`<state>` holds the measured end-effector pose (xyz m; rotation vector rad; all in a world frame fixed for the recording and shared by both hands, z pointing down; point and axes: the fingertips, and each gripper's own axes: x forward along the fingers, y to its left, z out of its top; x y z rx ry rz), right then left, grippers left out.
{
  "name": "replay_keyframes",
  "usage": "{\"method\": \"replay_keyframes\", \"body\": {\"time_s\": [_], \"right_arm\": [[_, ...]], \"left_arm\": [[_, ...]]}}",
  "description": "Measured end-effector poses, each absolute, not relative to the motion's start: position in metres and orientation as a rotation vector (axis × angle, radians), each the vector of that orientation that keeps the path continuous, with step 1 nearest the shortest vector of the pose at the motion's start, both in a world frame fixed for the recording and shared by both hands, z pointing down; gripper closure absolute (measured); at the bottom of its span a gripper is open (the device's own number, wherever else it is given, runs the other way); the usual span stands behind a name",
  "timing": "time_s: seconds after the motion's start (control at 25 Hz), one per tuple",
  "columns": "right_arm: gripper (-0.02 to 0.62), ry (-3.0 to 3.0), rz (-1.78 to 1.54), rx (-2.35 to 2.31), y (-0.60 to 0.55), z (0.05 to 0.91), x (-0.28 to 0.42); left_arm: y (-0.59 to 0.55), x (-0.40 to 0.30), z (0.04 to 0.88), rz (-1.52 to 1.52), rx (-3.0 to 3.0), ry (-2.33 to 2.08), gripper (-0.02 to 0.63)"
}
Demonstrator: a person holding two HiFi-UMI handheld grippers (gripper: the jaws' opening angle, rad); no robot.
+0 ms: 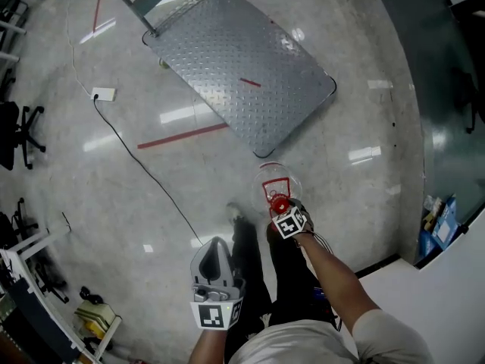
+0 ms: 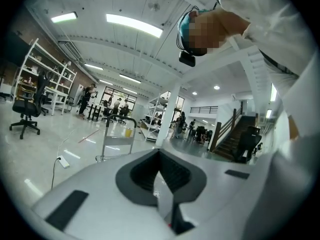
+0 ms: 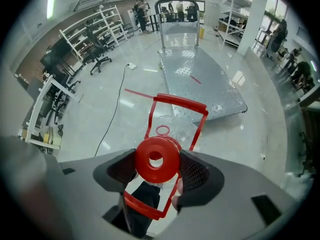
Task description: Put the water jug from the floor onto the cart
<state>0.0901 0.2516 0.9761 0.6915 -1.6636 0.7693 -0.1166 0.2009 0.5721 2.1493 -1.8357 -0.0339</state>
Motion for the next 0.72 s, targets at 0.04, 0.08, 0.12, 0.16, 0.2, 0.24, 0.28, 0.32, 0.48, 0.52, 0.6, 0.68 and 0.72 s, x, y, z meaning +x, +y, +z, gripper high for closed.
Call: {"method": "replay_keyframes", "body": {"time_s": [0.04,0.08,0.12,0.16,0.2,0.24,0.28,0.32,0.48,0.52,0.6,0.68,0.72], "right_arm": [[0.316,-1.661,0.774,0.699,0.25,0.964,0.092],[0.316,-1.656,0.78,0.704,0.249,0.951,0.093],[0.316,-1.648,0.785,0.707,0.248,0.938,0.095],[0.318,-1.641,0.79,0.709,0.246,0.924,0.097],[0.318,-1.635,0.798,0.712,0.244,0.911,0.098],[0.318,-1.63,0.808,0.719,0.241,0.897,0.099],[0.318,-1.626,0.82,0.729,0.237,0.884,0.099],[0.318,-1.622,0.832,0.743,0.232,0.87,0.1],[0.318,-1.635,0.846,0.839,0.183,0.816,0.099],[0.318,-1.637,0.84,0.851,0.172,0.8,0.097],[0.318,-1.655,0.815,0.857,0.155,0.77,0.089],[0.318,-1.685,0.78,0.856,0.134,0.749,0.083],[0.318,-1.701,0.765,0.857,0.122,0.742,0.081]], "left_arm": [[0.201,-0.119,0.565,-0.05,2.15,-1.838,0.603],[0.2,-0.121,0.556,-0.066,2.152,-1.838,0.603],[0.201,-0.124,0.547,-0.082,2.157,-1.837,0.603],[0.201,-0.127,0.537,-0.097,2.164,-1.835,0.603],[0.202,-0.13,0.528,-0.112,2.174,-1.83,0.603],[0.202,-0.133,0.52,-0.125,2.187,-1.82,0.603],[0.203,-0.136,0.512,-0.137,2.203,-1.806,0.603],[0.202,-0.139,0.504,-0.15,2.223,-1.789,0.603],[0.184,-0.147,0.478,-0.21,2.322,-1.724,0.603],[0.178,-0.15,0.471,-0.22,2.341,-1.713,0.603],[0.171,-0.155,0.459,-0.236,2.358,-1.704,0.603],[0.161,-0.156,0.448,-0.256,2.363,-1.705,0.603],[0.155,-0.154,0.444,-0.262,2.37,-1.705,0.603]]}}
